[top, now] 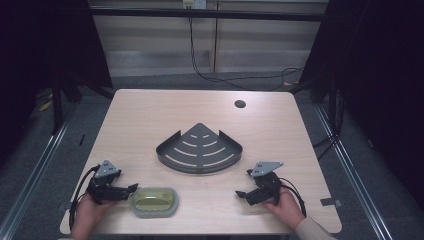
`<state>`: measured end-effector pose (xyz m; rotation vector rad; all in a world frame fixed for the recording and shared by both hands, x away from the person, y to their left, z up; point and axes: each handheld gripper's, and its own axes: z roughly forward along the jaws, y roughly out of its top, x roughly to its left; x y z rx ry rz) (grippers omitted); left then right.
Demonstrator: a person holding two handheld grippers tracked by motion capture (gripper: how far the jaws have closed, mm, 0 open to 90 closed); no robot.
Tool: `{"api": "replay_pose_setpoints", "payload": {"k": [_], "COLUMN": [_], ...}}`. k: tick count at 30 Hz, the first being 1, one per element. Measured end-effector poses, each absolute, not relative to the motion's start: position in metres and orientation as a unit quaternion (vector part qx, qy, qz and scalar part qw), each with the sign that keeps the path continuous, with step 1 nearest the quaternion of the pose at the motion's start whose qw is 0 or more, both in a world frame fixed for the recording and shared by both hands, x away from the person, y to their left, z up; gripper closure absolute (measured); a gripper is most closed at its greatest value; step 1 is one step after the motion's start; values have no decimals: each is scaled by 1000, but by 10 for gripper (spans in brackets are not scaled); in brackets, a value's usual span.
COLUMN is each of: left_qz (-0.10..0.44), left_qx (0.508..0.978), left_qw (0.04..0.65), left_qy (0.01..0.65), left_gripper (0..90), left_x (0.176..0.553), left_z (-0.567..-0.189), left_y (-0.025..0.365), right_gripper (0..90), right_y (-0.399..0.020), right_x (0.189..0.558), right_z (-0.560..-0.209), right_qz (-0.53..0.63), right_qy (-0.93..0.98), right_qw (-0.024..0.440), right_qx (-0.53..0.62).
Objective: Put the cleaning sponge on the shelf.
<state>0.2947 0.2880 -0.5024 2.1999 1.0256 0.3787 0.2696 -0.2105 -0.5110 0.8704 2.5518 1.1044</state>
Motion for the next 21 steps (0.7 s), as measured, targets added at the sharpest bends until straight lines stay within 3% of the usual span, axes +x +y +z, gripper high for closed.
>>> {"api": "replay_pose_setpoints", "payload": {"k": [4, 5, 10, 13, 21], "left_qz": [132, 124, 118, 92, 32], "left_qx": [859, 866, 884, 917, 954], "left_qw": [299, 284, 255, 219, 153], "left_qy": [394, 392, 374, 322, 255], "left_gripper": [188, 236, 245, 250, 273], "left_x": [301, 303, 310, 312, 311], "left_z": [-495, -490, -467, -437, -410], "left_y": [283, 281, 278, 266, 241], "right_gripper": [116, 115, 115, 115, 115], "right_y": [-210, -210, -210, -210, -211], "right_x": [270, 270, 270, 270, 270], "right_z": [-511, -511, -511, -511, -511], "right_qz": [377, 376, 376, 376, 376], "right_qy": [870, 870, 870, 870, 870], "right_qw": [114, 113, 114, 113, 114], "right_qx": [297, 297, 297, 297, 297]}}
